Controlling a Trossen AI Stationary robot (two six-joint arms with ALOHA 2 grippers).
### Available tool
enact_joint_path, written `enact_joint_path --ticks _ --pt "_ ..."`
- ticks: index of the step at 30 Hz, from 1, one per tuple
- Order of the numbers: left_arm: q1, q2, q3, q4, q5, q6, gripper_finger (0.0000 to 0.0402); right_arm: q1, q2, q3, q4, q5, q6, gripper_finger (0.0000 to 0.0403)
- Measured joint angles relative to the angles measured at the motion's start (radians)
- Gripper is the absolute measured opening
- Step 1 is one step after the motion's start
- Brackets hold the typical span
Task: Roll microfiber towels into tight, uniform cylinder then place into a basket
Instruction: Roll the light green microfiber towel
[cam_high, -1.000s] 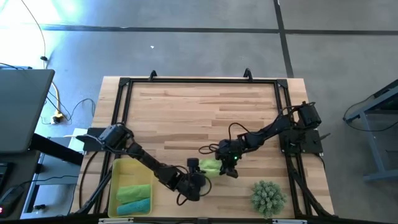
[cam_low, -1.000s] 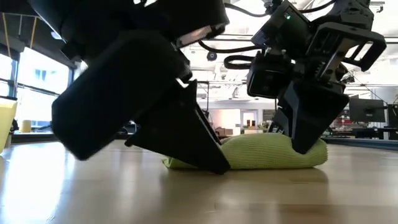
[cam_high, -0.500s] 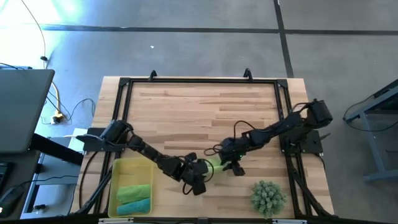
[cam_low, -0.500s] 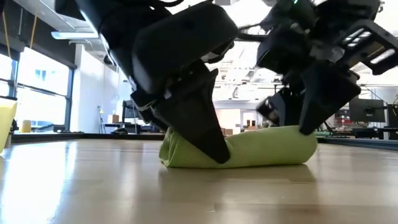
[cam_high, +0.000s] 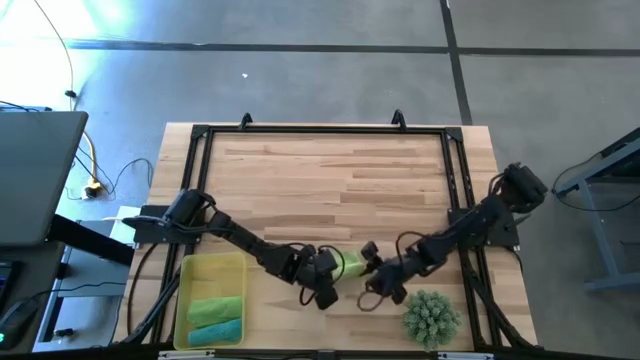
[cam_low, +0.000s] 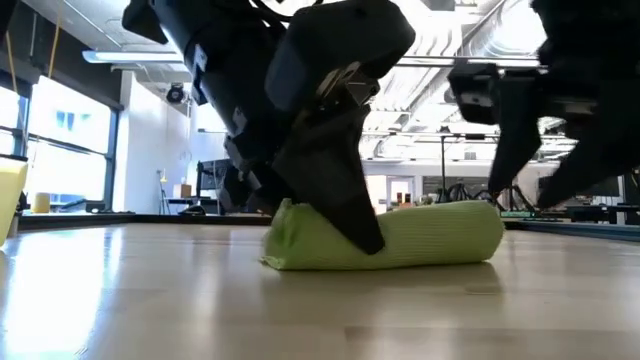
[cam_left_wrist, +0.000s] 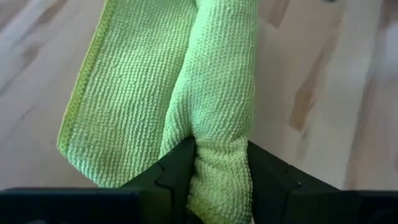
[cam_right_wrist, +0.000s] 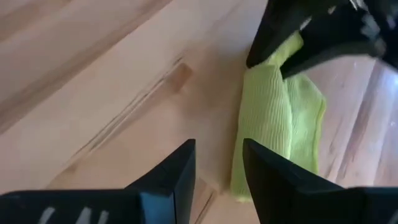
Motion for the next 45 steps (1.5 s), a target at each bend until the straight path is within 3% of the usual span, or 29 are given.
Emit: enact_joint_path --ticks 6,19,27,35,41,45 --pt "0.006 0.005 -0.002 0.069 0.037 -0.004 0.0117 0.039 0.052 0.001 0.070 0.174 -0.014 0.0126" --pt "0.011 0.010 -0.006 0.118 0.039 -0.006 0.0117 -0.034 0.144 0.003 0.069 0.100 0.083 0.0177" --pt "0.011 -0.005 -0.007 0.127 0.059 0.006 0.0117 -0.089 0.142 0.008 0.004 0.008 0.177 0.0163" --pt "0.019 -0.005 -0.006 0.114 0.066 -0.002 0.0117 -0.078 0.005 -0.002 -0.132 0.042 0.185 0.0169" --pt "0.019 -0.005 -0.006 0.110 0.064 -0.002 0.0117 -0.012 -0.028 0.000 -0.093 0.048 0.221 0.0169" --pt "0.019 -0.005 -0.006 0.110 0.061 -0.003 0.0117 0.046 -0.028 0.000 -0.072 0.162 0.214 0.0169"
